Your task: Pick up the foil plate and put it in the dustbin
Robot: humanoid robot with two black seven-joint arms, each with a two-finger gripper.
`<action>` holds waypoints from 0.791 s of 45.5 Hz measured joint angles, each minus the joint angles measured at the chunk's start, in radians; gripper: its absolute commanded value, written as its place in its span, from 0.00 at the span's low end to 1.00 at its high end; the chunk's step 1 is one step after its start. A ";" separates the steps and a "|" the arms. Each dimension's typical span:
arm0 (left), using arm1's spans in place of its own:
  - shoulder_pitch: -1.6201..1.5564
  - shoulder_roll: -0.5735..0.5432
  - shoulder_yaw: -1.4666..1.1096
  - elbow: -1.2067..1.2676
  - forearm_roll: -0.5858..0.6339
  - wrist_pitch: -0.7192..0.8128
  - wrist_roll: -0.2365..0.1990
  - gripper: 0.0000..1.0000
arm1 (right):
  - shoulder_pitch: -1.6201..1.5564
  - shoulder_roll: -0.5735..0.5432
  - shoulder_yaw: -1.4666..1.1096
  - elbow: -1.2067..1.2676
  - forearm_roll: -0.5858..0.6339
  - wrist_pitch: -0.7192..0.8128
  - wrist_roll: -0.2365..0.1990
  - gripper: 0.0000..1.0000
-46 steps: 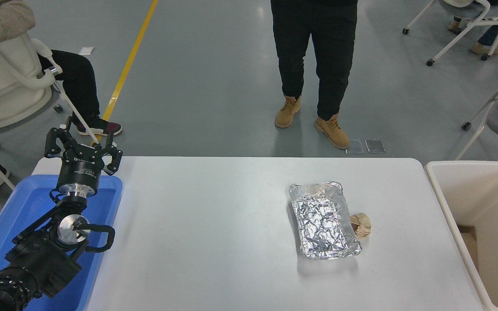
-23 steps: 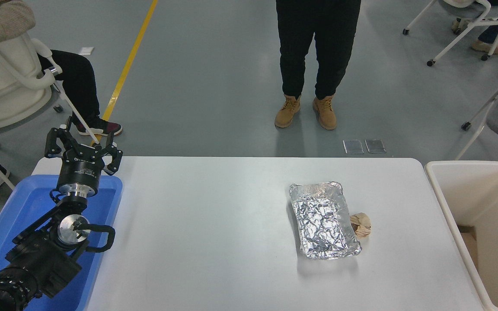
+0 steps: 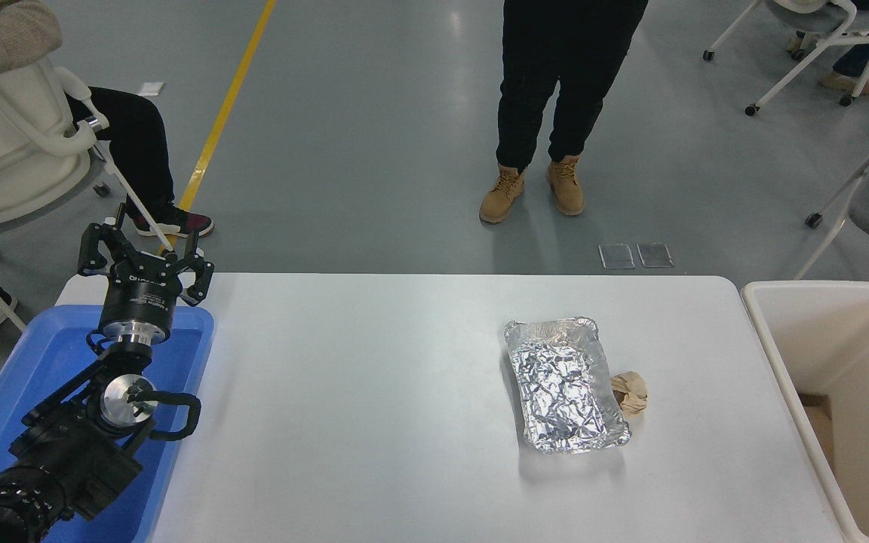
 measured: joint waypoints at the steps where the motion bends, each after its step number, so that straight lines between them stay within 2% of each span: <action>1: 0.000 0.000 0.000 0.000 0.000 0.000 0.000 0.99 | 0.001 0.000 0.000 0.000 0.000 0.000 0.000 1.00; 18: 0.000 0.000 0.000 0.000 0.000 0.000 0.000 0.99 | 0.073 -0.036 -0.003 0.027 0.001 0.009 0.000 1.00; 36: 0.000 0.000 0.000 -0.001 0.001 0.000 0.000 0.99 | 0.372 -0.240 -0.109 0.271 -0.009 0.022 -0.001 1.00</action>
